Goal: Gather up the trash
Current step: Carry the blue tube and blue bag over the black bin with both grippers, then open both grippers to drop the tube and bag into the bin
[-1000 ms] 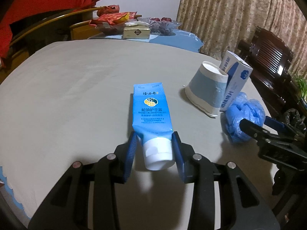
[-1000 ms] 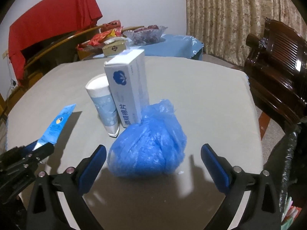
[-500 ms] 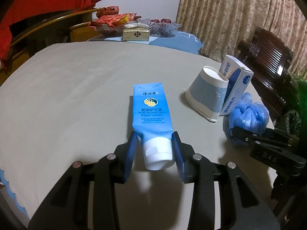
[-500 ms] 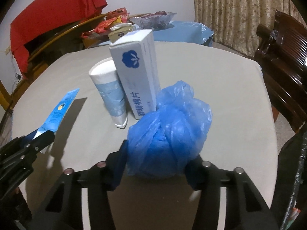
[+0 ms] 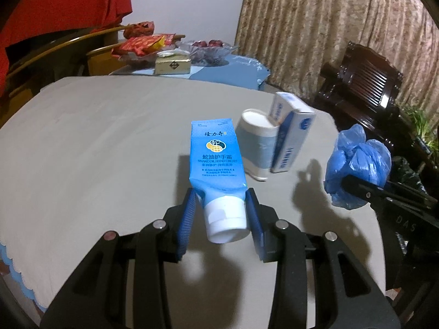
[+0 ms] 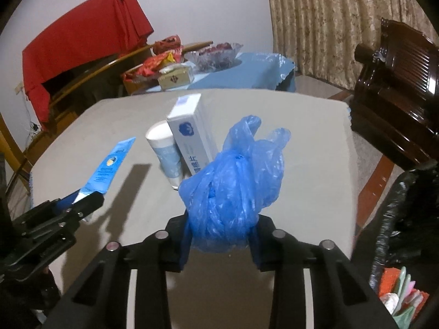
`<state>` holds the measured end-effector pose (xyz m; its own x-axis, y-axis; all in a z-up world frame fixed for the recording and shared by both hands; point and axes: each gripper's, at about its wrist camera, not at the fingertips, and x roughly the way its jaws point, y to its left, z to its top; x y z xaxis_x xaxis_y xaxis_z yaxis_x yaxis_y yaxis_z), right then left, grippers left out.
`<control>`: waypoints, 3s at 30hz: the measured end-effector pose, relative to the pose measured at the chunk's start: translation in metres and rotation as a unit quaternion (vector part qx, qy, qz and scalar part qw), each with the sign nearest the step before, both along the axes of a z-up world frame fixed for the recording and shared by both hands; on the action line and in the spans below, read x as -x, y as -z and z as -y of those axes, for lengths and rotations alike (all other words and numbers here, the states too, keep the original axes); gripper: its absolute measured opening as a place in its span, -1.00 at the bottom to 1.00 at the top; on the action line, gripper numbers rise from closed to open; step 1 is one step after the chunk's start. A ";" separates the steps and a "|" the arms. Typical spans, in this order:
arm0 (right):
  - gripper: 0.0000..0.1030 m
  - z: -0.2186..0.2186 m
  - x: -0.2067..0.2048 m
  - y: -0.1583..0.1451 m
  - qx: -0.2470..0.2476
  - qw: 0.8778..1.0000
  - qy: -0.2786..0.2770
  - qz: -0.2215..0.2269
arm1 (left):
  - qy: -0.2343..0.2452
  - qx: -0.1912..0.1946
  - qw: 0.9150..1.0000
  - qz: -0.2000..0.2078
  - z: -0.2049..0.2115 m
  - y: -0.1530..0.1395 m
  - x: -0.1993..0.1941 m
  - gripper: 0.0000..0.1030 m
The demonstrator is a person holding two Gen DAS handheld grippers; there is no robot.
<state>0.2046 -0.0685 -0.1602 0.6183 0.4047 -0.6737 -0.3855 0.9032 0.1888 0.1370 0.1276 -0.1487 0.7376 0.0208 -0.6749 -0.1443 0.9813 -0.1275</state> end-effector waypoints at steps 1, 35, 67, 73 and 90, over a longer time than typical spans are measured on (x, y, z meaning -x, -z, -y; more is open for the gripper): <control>-0.34 0.002 0.002 -0.003 -0.002 1.000 0.000 0.003 | 0.003 0.001 1.000 0.003 0.003 -0.003 0.001 -0.30; -0.34 0.164 0.059 -0.069 -0.017 0.986 0.141 0.088 | 0.176 0.008 0.981 0.077 0.164 -0.067 -0.003 -0.30; -0.34 0.312 0.079 -0.049 0.021 0.959 0.275 0.070 | 0.324 0.009 0.945 0.053 0.334 -0.042 -0.042 -0.30; 0.00 0.318 0.078 -0.041 0.027 0.958 0.281 0.058 | 0.336 0.019 0.941 0.041 0.338 -0.036 -0.045 0.04; 0.88 0.294 0.087 -0.057 0.016 0.954 0.291 0.075 | 0.262 0.023 0.962 0.072 0.269 -0.064 -0.036 0.79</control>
<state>0.1180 -0.3624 -0.1030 0.8229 -0.0553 -0.5655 0.1620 0.9768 0.1402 0.1727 -0.1415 -0.0845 0.7244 -0.4074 -0.5561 0.3911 0.9072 -0.1550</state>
